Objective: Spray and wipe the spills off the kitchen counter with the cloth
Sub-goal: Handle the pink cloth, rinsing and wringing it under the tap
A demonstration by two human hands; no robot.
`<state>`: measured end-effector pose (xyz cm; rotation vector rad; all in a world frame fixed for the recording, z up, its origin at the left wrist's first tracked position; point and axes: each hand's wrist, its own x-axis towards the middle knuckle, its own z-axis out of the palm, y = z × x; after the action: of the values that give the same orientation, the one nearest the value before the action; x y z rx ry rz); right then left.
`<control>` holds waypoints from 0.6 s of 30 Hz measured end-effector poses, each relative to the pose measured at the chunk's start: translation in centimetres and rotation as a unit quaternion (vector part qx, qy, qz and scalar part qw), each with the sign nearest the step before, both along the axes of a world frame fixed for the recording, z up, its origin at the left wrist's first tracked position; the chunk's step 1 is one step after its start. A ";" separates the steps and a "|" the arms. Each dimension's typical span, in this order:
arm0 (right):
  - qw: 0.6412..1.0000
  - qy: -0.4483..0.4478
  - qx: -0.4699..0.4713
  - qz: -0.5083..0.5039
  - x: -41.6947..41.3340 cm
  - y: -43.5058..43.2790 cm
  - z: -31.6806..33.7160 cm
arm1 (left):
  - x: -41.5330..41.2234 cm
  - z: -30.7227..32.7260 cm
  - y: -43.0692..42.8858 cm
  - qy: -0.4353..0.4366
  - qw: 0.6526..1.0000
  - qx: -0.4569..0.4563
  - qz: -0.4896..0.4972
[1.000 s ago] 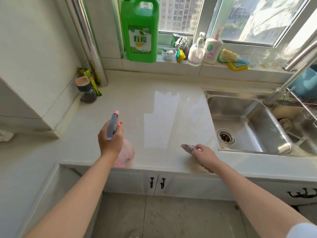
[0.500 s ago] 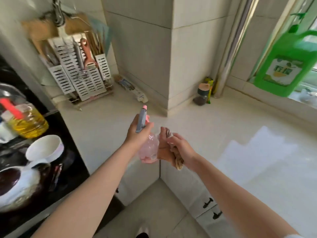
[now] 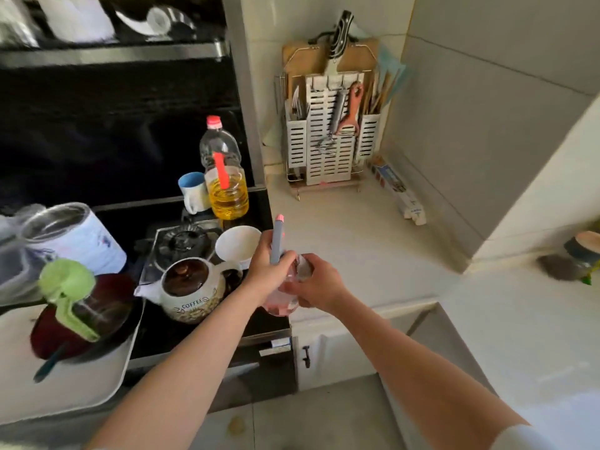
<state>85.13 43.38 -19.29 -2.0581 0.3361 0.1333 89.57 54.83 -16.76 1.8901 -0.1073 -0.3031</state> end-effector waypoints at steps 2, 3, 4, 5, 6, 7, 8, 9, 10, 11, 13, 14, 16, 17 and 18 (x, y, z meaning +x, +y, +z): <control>1.000 -0.001 0.004 0.012 0.8 0.3 -0.3 | 0.4 -0.3 0.6 -0.007 1.000 0.000 0.007; 1.000 0.004 -0.004 0.031 2.5 1.6 -0.8 | 1.7 -1.1 1.9 -0.006 1.000 0.003 0.024; 0.999 0.004 -0.022 0.037 3.0 1.8 -1.1 | 1.9 -1.3 2.1 -0.009 1.000 0.010 0.028; 0.998 0.000 -0.035 0.043 3.0 1.8 -1.4 | 1.7 -1.4 2.1 -0.012 0.999 0.015 0.030; 0.998 0.001 -0.041 0.050 3.3 2.1 -1.6 | 1.7 -1.4 2.4 -0.008 0.999 0.019 0.035; 0.998 0.003 -0.046 0.052 3.6 2.3 -1.9 | 1.8 -1.7 2.5 -0.009 0.999 0.021 0.040; 0.997 0.005 -0.050 0.055 3.8 2.5 -2.2 | 1.8 -1.9 2.7 -0.013 0.999 0.022 0.040; 0.997 0.009 -0.054 0.058 3.9 2.7 -2.4 | 1.8 -2.2 2.9 -0.017 0.999 0.027 0.040; 0.997 0.012 -0.054 0.059 3.9 2.8 -2.8 | 1.7 -2.4 3.1 -0.021 0.998 0.034 0.038; 0.997 0.015 -0.052 0.059 3.9 2.9 -3.0 | 1.6 -2.6 3.2 -0.027 0.998 0.039 0.036; 0.998 0.013 -0.044 0.046 3.8 3.2 -3.4 | 1.5 -2.8 3.3 -0.034 0.997 0.046 0.041; 0.998 0.011 -0.041 0.039 3.8 3.3 -3.6 | 1.5 -2.7 3.3 -0.036 0.997 0.046 0.047; 0.999 0.010 -0.045 0.029 3.8 3.4 -3.8 | 1.4 -2.9 3.4 -0.037 0.996 0.059 0.054; 0.999 0.012 -0.046 0.024 3.8 3.4 -3.8 | 1.4 -3.1 3.5 -0.045 0.995 0.075 0.055; 0.999 0.015 -0.045 0.019 3.8 3.4 -4.0 | 1.3 -3.2 3.5 -0.055 0.993 0.090 0.057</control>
<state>88.94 46.80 -23.26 -2.1535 0.3271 0.1746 90.89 58.36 -19.95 2.0826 -0.0477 -0.1343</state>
